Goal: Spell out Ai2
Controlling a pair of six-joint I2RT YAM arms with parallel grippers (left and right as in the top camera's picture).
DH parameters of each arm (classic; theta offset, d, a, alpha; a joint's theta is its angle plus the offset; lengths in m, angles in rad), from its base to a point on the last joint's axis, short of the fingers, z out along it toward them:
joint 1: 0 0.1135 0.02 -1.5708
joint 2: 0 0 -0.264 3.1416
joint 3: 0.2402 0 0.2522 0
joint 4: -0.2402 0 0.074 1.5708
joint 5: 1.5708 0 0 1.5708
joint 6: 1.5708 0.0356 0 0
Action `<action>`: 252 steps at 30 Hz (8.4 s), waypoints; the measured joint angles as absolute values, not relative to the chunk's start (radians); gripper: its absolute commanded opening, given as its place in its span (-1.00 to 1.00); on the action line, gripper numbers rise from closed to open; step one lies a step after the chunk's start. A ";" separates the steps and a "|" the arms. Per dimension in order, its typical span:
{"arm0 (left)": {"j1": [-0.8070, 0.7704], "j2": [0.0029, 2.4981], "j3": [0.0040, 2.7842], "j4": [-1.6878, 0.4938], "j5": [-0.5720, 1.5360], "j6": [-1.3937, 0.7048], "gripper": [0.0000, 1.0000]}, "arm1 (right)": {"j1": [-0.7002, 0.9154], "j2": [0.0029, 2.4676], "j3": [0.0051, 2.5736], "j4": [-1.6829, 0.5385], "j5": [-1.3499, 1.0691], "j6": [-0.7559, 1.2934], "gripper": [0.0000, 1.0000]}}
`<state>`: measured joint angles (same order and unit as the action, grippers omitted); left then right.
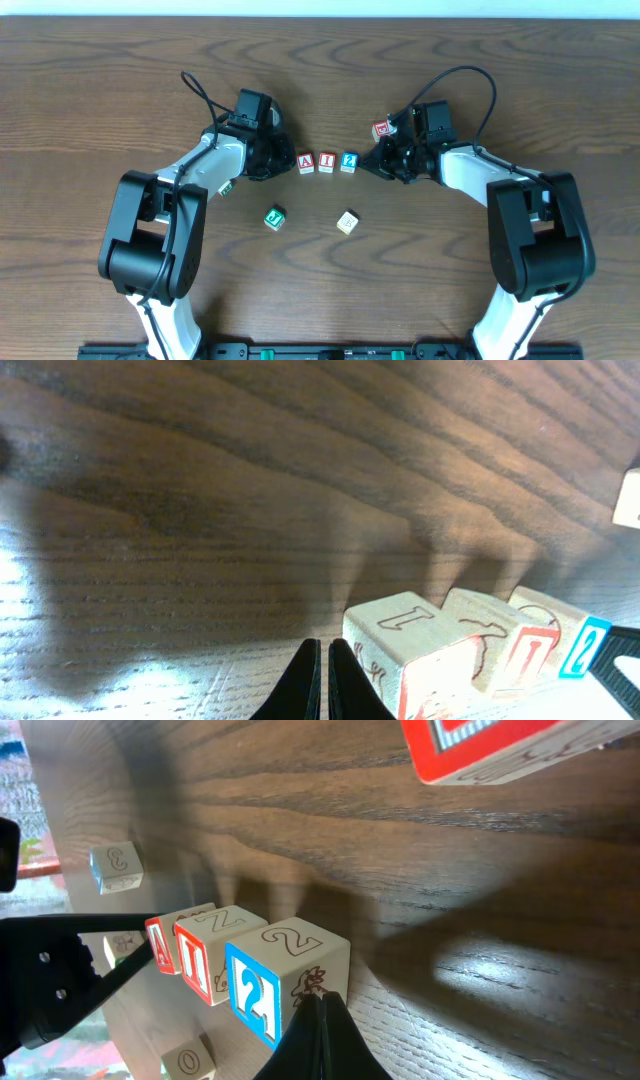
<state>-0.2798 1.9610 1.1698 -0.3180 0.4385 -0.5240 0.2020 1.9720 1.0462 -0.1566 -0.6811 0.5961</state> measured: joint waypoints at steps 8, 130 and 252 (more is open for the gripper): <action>-0.289 1.961 1.170 -0.306 0.448 -0.528 -0.88 | 0.217 1.972 1.046 -0.156 -0.681 0.596 -0.98; -0.223 0.404 1.013 -1.024 0.003 -0.075 0.91 | 0.197 0.466 1.076 -1.275 -0.280 0.102 0.99; -0.111 0.011 0.156 -0.533 0.071 0.057 0.91 | -0.021 0.016 0.277 -0.918 -0.187 -0.154 0.99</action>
